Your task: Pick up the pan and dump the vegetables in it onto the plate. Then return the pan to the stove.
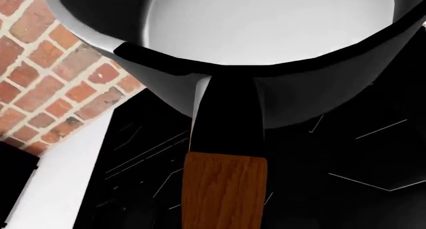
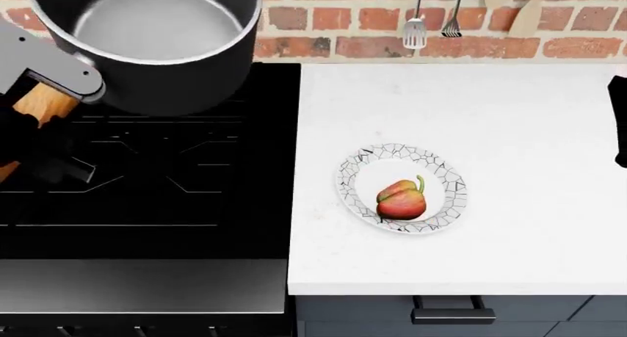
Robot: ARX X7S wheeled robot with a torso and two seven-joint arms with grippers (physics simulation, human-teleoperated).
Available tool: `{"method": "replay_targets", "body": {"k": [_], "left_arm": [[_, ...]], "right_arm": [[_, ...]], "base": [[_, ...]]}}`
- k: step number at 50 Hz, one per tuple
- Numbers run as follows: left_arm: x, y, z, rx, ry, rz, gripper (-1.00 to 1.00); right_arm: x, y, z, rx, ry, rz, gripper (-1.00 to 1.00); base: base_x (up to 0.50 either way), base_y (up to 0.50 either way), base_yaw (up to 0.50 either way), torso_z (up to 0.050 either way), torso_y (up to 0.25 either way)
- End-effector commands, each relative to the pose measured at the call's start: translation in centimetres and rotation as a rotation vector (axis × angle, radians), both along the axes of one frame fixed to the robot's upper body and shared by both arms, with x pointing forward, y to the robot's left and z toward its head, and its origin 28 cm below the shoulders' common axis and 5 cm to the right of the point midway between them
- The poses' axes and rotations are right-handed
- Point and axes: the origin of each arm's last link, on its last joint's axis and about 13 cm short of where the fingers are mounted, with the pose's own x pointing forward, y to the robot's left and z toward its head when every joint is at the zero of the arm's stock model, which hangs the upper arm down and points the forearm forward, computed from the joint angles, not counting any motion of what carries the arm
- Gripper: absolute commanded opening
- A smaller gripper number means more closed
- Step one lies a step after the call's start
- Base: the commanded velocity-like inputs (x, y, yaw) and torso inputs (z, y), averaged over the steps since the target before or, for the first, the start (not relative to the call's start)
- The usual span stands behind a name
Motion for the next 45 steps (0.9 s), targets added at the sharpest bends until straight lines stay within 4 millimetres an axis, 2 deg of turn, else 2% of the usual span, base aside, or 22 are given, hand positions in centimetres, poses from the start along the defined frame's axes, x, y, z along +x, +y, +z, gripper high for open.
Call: {"method": "replay_targets", "body": {"k": [1, 40, 45], "left_arm": [[0.3, 0.7, -0.3, -0.001, -0.033, 0.062, -1.00], [0.2, 1.0, -2.0, -0.046, 0.050, 0.094, -1.00], [0.6, 1.5, -2.4, -0.053, 0.064, 0.097, -1.00]], "right_arm": [[0.1, -0.1, -0.2, 0.002, 0.005, -0.002, 1.00], [0.2, -0.1, -0.6, 0.004, 0.011, -0.006, 1.00], [0.2, -0.2, -0.7, 0.005, 0.011, -0.008, 1.00]], "base": [[0.00, 0.00, 0.00, 0.000, 0.000], [0.00, 0.00, 0.00, 0.000, 0.001], [0.00, 0.00, 0.00, 0.000, 0.000]]}}
